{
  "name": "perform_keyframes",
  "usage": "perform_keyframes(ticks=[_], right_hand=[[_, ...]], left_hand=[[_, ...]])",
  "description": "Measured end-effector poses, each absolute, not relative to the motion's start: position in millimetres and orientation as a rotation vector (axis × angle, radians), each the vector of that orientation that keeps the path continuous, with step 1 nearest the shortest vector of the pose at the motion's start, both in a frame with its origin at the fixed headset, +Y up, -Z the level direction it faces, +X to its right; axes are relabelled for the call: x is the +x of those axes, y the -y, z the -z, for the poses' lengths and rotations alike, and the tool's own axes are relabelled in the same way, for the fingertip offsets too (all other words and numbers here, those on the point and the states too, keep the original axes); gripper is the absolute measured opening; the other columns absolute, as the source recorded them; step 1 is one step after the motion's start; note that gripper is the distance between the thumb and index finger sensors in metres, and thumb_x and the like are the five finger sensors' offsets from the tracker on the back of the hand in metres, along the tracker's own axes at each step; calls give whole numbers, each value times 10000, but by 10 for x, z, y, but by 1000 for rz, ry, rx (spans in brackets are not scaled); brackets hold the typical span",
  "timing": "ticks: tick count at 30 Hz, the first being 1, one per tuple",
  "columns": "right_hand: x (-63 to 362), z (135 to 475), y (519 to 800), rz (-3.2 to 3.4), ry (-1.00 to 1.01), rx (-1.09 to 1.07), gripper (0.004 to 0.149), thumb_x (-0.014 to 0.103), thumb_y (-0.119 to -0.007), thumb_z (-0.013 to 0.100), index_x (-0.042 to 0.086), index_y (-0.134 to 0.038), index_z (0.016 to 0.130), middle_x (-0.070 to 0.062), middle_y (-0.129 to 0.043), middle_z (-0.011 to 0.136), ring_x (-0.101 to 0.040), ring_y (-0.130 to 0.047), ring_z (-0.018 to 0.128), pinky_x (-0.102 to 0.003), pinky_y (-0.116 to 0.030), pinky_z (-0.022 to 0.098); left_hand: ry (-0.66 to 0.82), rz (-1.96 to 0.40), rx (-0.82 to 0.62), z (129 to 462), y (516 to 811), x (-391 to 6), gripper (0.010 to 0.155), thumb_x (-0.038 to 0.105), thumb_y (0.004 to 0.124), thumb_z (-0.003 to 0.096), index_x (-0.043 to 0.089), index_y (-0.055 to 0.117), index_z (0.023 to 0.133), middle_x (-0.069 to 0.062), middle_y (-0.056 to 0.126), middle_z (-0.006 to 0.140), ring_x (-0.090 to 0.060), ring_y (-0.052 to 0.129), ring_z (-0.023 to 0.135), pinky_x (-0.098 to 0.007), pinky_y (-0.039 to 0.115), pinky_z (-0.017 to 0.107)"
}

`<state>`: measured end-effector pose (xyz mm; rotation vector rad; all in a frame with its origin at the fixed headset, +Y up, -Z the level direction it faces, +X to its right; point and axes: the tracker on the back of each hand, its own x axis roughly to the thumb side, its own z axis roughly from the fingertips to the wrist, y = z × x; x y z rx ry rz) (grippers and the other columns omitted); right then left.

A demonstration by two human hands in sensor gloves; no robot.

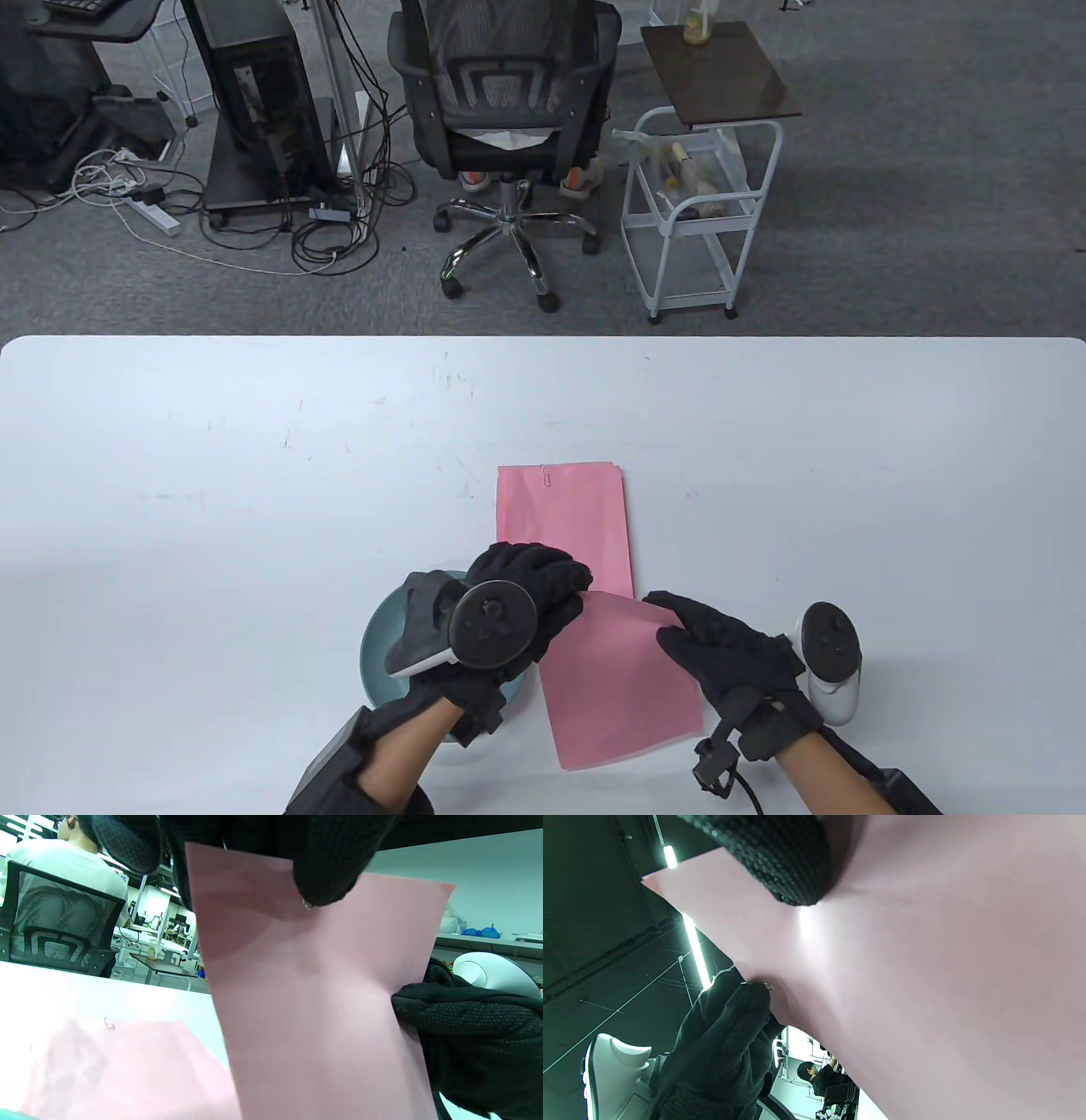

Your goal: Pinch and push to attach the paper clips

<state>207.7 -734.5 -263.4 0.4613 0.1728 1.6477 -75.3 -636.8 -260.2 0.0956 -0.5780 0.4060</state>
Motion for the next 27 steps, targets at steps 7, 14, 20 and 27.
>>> perform_keyframes(ticks=[7, 14, 20, 27], right_hand=[[2073, 2630, 7340, -1634, -169, 462, 409, 169, -783, 580, 196, -772, 988, -96, -899, 912, -320, -916, 770, -466, -775, 548], [2072, 2629, 7344, -1646, -165, 474, 410, 167, -785, 580, 197, -772, 988, -96, -902, 910, -321, -917, 769, -465, -775, 547], [2075, 2628, 7342, -1641, -160, 469, 409, 169, -783, 581, 201, -771, 989, -95, -898, 914, -320, -916, 772, -464, -775, 548], [2081, 2631, 7339, -1632, -152, 458, 407, 173, -782, 582, 203, -772, 988, -93, -897, 916, -320, -914, 775, -465, -775, 549]], left_hand=[[577, -492, 70, 2627, 6399, -769, 402, 300, 849, 584, 159, 853, 960, -97, 887, 974, -378, 850, 936, -638, 619, 743], [569, -306, 87, 2580, 6370, -701, 397, 300, 862, 577, 166, 865, 951, -89, 899, 966, -372, 862, 931, -636, 622, 746], [566, -351, 83, 2591, 6378, -716, 403, 310, 858, 580, 173, 857, 959, -85, 893, 973, -363, 860, 934, -627, 628, 746], [553, -430, 133, 2572, 6317, -780, 450, 341, 855, 583, 185, 811, 1003, -91, 846, 1021, -369, 823, 967, -624, 625, 749]])
